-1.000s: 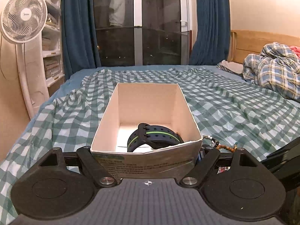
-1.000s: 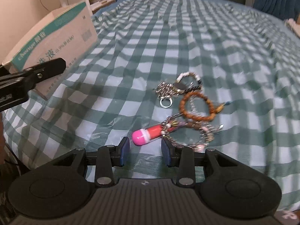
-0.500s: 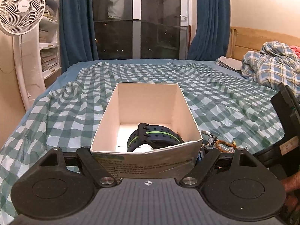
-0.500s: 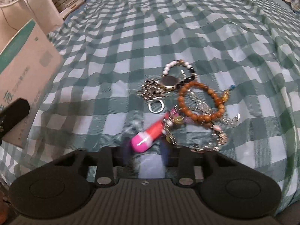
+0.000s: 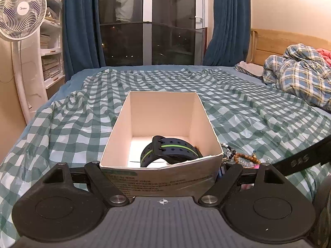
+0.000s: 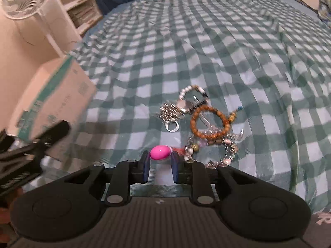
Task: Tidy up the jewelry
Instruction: 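Carry the pink lipstick charm with the right tool and drop it into the box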
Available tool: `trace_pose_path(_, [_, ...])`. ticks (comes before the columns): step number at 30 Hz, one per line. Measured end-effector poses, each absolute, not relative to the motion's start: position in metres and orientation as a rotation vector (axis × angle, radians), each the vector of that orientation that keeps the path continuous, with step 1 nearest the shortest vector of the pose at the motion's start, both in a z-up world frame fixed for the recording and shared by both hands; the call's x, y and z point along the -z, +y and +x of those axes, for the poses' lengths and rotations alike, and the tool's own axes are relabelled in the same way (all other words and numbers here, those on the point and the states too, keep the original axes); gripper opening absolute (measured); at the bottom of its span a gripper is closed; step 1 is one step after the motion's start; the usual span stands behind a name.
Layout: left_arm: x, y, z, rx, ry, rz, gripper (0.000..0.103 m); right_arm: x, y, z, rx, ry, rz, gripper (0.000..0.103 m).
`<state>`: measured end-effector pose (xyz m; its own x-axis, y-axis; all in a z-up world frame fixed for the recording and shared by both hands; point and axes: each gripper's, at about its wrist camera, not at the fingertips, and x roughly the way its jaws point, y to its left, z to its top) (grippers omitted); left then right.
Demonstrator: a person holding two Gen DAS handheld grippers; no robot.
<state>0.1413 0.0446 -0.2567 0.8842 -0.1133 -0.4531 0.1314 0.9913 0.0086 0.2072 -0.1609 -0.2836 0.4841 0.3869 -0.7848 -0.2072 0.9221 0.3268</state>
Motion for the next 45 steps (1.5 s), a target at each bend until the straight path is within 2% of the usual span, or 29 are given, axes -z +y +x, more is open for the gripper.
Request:
trace_pose_path(1, [0.257, 0.045, 0.142, 0.128, 0.471, 0.038, 0.056, 0.279, -0.162, 0.207, -0.366, 0.998, 0.197, 0.056])
trace_pose_path(2, [0.257, 0.045, 0.142, 0.128, 0.473, 0.035, 0.056, 0.274, -0.163, 0.207, -0.368, 0.989, 0.199, 0.103])
trace_pose_path(8, [0.257, 0.046, 0.142, 0.128, 0.476, 0.032, 0.056, 0.287, -0.154, 0.208, -0.394, 1.026, 0.077, 0.103])
trace_pose_path(15, [0.258, 0.049, 0.141, 0.112, 0.483, 0.022, 0.056, 0.301, -0.127, 0.212, -0.434, 0.954, -0.096, 0.103])
trace_pose_path(23, [0.261, 0.051, 0.149, 0.096, 0.504, 0.004, 0.056, 0.338, -0.114, 0.245, -0.429, 1.052, -0.1, 0.103])
trace_pose_path(26, [0.262, 0.052, 0.152, 0.095, 0.505, 0.001, 0.056, 0.336, -0.12, 0.245, -0.414, 1.037, -0.072, 0.103])
trace_pose_path(33, [0.261, 0.051, 0.153, 0.116, 0.503, -0.002, 0.056, 0.299, -0.138, 0.231, -0.386, 0.965, -0.024, 0.103])
trace_pose_path(45, [0.256, 0.042, 0.144, 0.143, 0.48, 0.022, 0.056, 0.178, -0.129, 0.197, -0.53, 0.783, 0.102, 0.103])
